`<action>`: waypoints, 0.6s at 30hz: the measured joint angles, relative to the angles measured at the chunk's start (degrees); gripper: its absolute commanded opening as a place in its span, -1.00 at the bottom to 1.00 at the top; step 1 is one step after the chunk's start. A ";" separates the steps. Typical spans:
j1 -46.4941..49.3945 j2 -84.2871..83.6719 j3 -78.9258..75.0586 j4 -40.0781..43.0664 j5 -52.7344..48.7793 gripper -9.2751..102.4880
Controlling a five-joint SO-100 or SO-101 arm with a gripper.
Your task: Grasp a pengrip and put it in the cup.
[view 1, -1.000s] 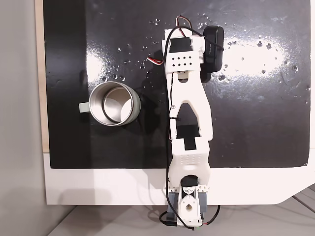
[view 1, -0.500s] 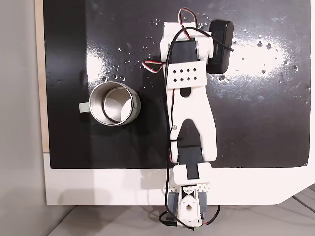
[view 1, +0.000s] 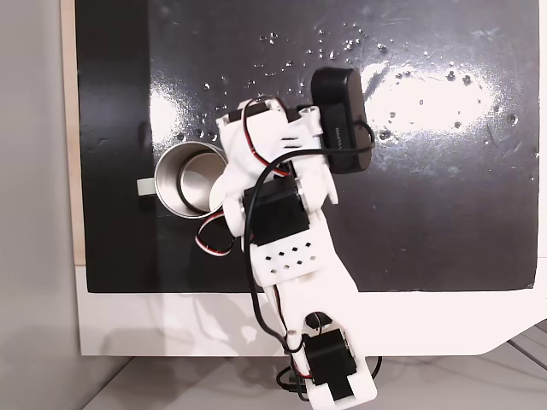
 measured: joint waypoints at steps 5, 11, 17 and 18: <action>-6.42 1.14 5.45 1.41 -1.93 -0.83; -12.57 1.14 7.29 2.99 -3.78 -0.83; -17.84 0.09 7.65 3.87 -4.13 -0.83; -17.84 -0.18 7.73 3.87 -4.13 -0.83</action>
